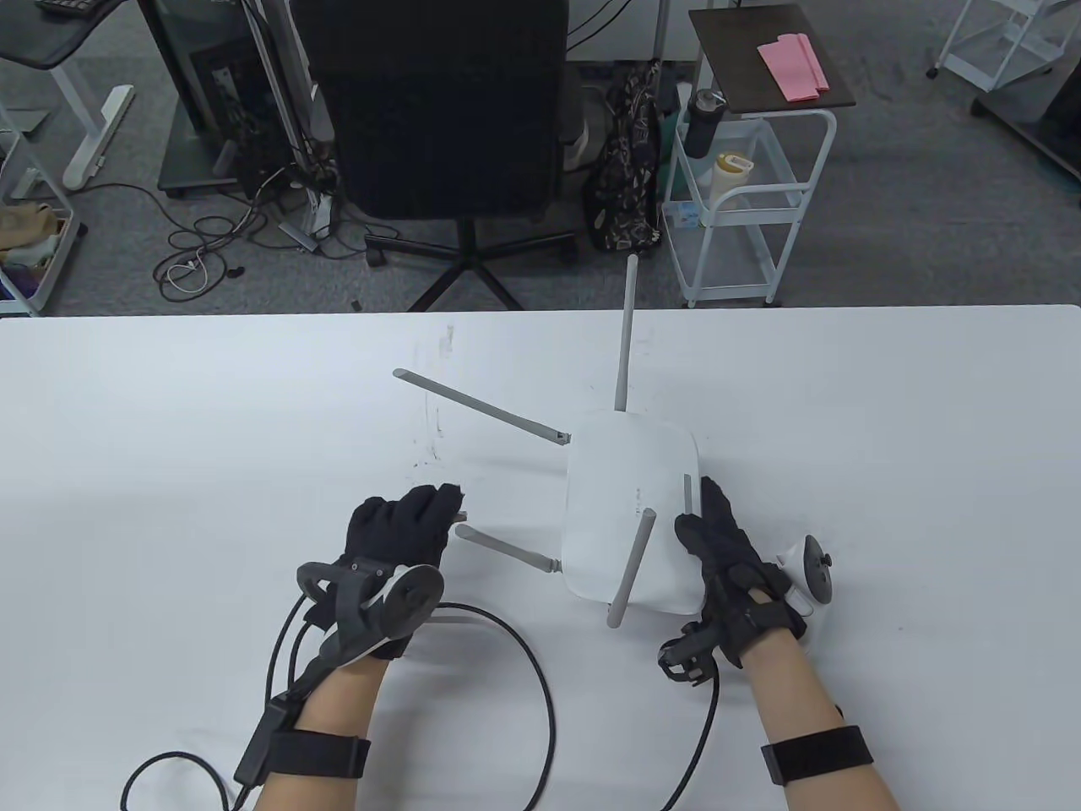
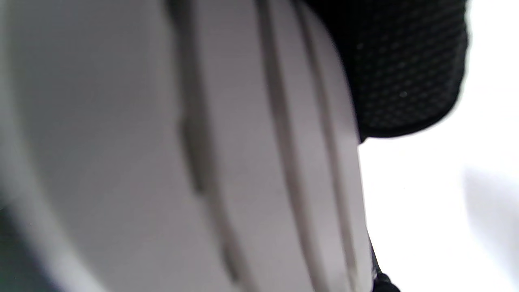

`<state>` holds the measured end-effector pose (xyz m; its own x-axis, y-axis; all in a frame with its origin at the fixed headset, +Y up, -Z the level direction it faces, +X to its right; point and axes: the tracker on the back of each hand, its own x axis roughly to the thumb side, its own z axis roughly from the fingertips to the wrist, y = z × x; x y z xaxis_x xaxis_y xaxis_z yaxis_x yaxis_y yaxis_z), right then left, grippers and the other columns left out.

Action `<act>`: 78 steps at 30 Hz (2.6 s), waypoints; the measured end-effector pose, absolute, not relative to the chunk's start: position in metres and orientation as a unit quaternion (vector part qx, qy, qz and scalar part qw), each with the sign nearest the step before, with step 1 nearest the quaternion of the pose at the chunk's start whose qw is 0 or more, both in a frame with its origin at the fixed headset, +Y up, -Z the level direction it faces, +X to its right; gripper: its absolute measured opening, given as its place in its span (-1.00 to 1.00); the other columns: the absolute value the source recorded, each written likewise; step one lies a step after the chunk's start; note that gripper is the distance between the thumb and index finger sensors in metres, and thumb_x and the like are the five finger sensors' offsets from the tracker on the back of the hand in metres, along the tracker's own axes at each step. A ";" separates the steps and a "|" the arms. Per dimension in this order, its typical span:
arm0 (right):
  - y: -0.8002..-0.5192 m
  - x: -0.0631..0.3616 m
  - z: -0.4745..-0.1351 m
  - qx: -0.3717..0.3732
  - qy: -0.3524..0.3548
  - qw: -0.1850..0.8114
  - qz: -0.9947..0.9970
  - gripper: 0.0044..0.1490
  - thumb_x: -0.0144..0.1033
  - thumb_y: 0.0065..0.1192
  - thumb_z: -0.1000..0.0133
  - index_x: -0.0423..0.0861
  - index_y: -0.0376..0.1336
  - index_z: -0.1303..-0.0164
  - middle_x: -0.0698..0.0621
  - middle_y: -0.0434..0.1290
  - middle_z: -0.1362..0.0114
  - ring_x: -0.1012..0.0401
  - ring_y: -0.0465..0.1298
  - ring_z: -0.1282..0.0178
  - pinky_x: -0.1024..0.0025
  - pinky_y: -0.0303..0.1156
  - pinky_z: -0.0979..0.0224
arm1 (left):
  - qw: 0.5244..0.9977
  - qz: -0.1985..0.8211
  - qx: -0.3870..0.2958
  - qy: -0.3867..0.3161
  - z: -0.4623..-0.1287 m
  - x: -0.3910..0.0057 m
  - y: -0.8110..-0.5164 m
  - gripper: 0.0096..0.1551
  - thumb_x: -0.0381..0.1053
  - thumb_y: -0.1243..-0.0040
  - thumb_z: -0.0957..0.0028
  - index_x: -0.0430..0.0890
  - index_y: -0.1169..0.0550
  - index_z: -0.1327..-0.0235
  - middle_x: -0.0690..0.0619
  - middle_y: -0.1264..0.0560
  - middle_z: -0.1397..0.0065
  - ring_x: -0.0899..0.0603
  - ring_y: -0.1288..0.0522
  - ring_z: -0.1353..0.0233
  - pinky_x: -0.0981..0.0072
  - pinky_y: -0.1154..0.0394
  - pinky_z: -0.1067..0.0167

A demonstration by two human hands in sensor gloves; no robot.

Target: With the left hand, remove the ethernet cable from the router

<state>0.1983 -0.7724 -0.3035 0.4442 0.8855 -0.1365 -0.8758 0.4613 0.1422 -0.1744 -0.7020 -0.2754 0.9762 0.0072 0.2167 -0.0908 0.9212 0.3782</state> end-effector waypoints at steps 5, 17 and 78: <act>-0.769 0.198 -0.302 0.027 0.090 0.835 0.542 -0.02 -0.28 0.08 -0.34 -0.28 -0.40 -0.64 -0.36 0.15 -0.48 -0.06 0.71 0.00 0.20 0.72 0.11 | 0.982 0.013 0.162 -0.095 -0.281 -0.176 -0.713 -0.39 0.02 -0.47 0.08 0.26 -0.56 -0.30 0.22 -0.64 -0.32 0.05 -0.72 -0.23 -0.13 -0.40 -0.47; -0.768 0.198 -0.302 0.028 0.079 0.843 0.531 -0.11 -0.30 0.10 -0.34 -0.47 -0.23 -0.59 -0.39 0.18 -0.47 -0.07 0.71 -0.01 0.17 0.72 0.10 | 0.985 0.029 0.138 -0.096 -0.280 -0.184 -0.720 -0.21 0.25 -0.44 0.11 0.19 -0.46 -0.45 0.04 -0.48 -0.55 -0.04 -0.64 -0.44 -0.04 -0.45 -0.46; -0.749 0.214 -0.301 -0.014 -0.022 0.596 0.803 0.05 -0.03 0.13 -0.32 -0.60 -0.14 -0.53 -0.62 -0.03 -0.46 -0.50 -0.25 -0.44 -0.46 -0.15 -0.31 | 0.990 0.093 0.078 -0.079 -0.282 -0.194 -0.723 -0.08 0.42 -0.15 0.01 0.06 -0.31 -0.60 -0.12 -0.35 -0.64 -0.21 -0.54 -0.54 -0.07 -0.49 -0.40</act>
<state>0.2142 -0.7492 -0.3010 -0.2893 0.9572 0.0040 -0.9560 -0.2887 -0.0518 -0.1942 -0.7229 -0.2820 0.9703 0.1721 0.1702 -0.1966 0.9706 0.1388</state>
